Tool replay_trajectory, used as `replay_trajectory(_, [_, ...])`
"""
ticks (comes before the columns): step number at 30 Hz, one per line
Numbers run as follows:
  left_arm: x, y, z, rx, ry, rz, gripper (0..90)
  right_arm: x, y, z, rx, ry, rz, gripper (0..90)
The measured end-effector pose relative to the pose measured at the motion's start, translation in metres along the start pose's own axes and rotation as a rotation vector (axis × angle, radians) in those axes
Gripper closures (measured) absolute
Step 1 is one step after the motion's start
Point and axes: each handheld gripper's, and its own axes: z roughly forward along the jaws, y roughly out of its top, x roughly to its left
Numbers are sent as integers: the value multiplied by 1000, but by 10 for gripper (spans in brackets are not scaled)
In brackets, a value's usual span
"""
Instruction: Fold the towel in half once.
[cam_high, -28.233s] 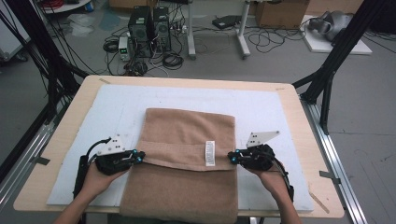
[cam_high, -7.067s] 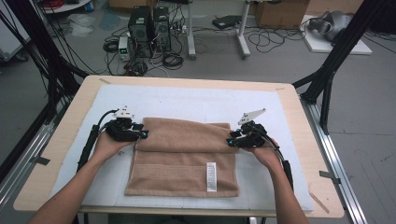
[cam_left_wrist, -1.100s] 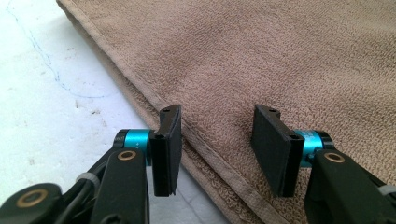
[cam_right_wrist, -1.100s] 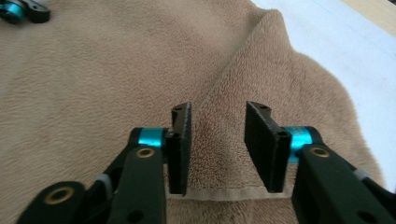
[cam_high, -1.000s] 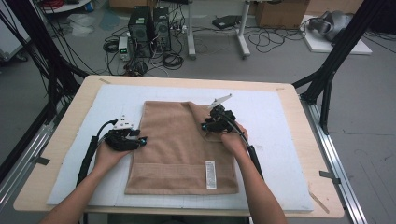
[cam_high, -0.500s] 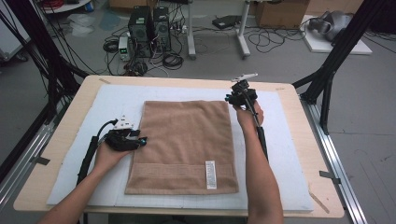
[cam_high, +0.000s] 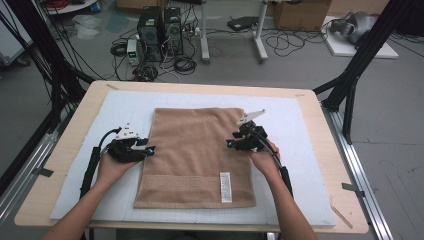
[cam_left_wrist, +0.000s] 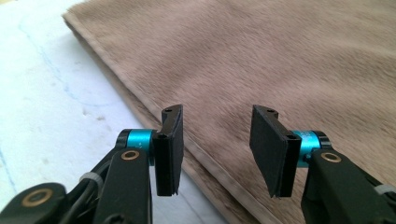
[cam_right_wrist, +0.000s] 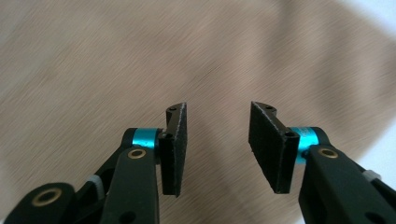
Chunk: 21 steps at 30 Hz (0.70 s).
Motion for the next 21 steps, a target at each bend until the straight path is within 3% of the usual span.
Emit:
replay_trajectory(4, [-11,-7,-4,9,-30,39,559,19,-22,-5,9,33,-4,553])
replay_trajectory(6, [-13,-10,-2,37,-36,61,678,26,-32,-5,31,31,-24,575])
replay_trajectory(9, [-14,-12,1,33,-52,75,876,30,-42,-4,15,38,-1,599])
replay_trajectory(11, [-13,-11,0,38,-39,84,894,31,-42,-5,10,40,17,598])
replay_trajectory(16, [-10,-12,-9,15,-6,64,898,38,-41,-9,7,52,3,580])
replay_trajectory(19, [-10,-14,-8,29,14,62,899,44,-45,-13,4,66,-3,570])
replay_trajectory(20, [-9,-17,-7,43,42,66,900,45,-46,-14,0,73,-4,562])
replay_trajectory(21, [-6,-19,-7,37,34,49,900,47,-49,-15,1,74,-5,561])
